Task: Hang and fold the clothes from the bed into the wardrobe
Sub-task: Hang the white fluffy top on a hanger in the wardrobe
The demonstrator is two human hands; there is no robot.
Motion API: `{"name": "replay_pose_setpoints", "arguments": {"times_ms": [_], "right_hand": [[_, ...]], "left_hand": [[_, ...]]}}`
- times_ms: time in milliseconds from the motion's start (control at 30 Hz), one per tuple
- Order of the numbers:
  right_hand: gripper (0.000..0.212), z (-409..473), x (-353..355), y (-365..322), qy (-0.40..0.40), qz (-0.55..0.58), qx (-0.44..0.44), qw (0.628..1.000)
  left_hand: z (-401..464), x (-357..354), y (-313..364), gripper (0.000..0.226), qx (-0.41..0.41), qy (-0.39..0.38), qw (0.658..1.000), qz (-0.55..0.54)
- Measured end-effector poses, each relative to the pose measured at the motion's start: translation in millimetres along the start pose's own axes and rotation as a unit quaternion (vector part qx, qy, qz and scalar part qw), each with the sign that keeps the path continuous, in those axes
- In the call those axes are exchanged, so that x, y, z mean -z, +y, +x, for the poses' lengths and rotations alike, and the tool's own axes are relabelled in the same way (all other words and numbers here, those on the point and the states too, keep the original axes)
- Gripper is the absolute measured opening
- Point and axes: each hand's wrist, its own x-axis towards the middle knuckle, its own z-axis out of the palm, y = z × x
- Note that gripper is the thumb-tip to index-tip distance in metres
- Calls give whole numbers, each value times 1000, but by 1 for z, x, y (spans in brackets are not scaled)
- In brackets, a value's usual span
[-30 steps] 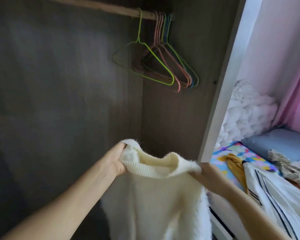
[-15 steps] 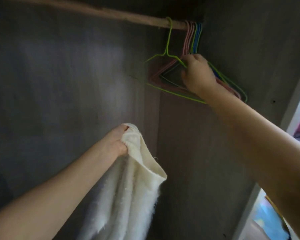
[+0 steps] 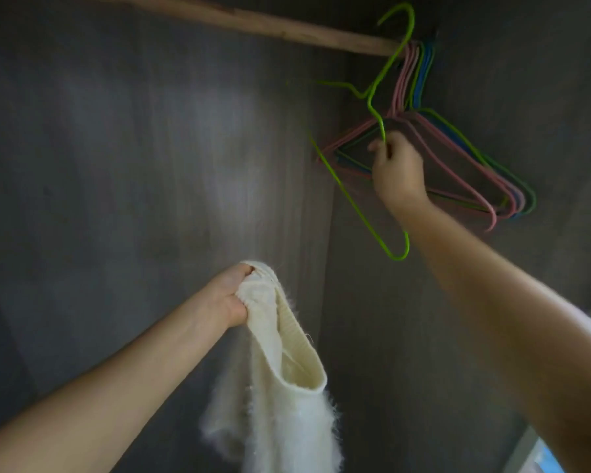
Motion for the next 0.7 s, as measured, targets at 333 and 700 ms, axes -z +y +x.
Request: {"name": "replay_pose_setpoints", "arguments": {"times_ms": [333, 700], "right_hand": [[35, -127, 44, 48, -88, 365, -295, 879], [41, -232, 72, 24, -98, 500, -248, 824]], "left_hand": [[6, -35, -58, 40, 72, 70, 995, 13], [-12, -62, -91, 40, 100, 51, 994, 11]]}}
